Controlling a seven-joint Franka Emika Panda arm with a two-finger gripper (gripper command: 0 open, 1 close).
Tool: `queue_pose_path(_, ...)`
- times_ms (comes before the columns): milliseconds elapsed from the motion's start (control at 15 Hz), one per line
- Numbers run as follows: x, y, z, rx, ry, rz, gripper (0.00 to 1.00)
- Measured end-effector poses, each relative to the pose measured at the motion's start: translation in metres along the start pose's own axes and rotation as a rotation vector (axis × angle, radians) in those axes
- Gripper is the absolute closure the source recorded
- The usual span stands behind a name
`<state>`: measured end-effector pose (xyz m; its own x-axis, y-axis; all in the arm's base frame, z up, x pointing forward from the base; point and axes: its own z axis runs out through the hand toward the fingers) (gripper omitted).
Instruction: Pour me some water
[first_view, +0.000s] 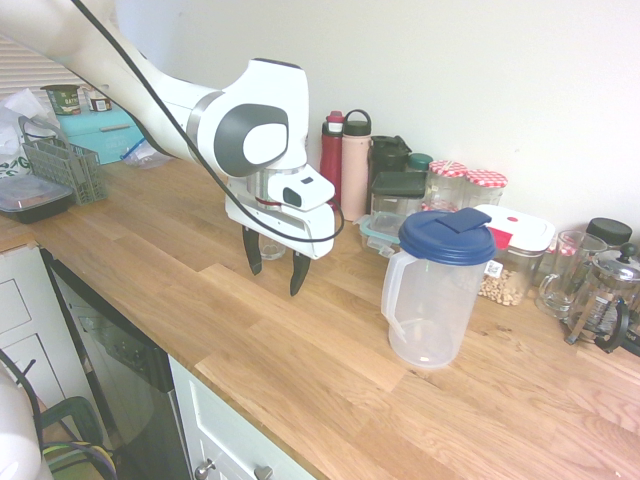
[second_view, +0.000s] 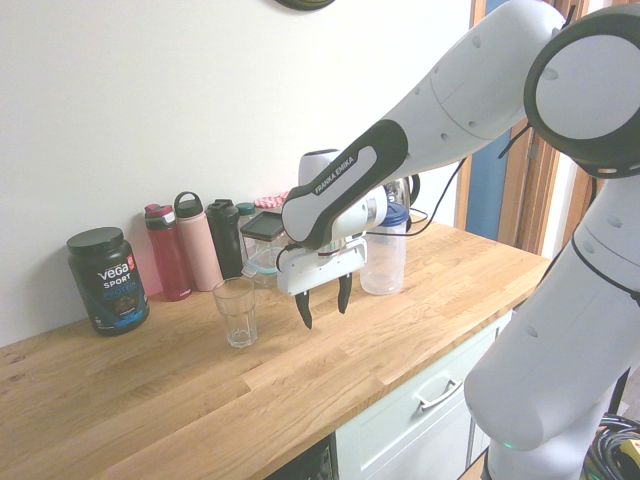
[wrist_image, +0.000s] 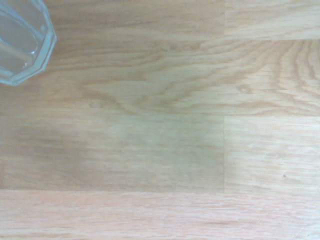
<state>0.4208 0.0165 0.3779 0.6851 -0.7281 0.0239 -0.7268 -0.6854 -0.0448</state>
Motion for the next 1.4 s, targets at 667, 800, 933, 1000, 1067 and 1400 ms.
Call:
queue_pose_path(667, 0.014, 0.004, -0.132, 0.048, 0.061, 0.031, 0.0)
queue_pose_path(800, 0.029, 0.016, -0.165, 0.056, 0.091, 0.096, 0.0)
queue_pose_path(933, 0.047, 0.034, -0.184, 0.056, 0.111, 0.151, 0.0)
queue_pose_path(1000, 0.055, 0.045, -0.19, 0.061, 0.12, 0.174, 0.0)
queue_pose_path(1067, 0.061, 0.058, -0.196, 0.067, 0.13, 0.188, 0.0)
queue_pose_path(1400, 0.082, 0.117, -0.211, 0.041, 0.153, 0.237, 0.0)
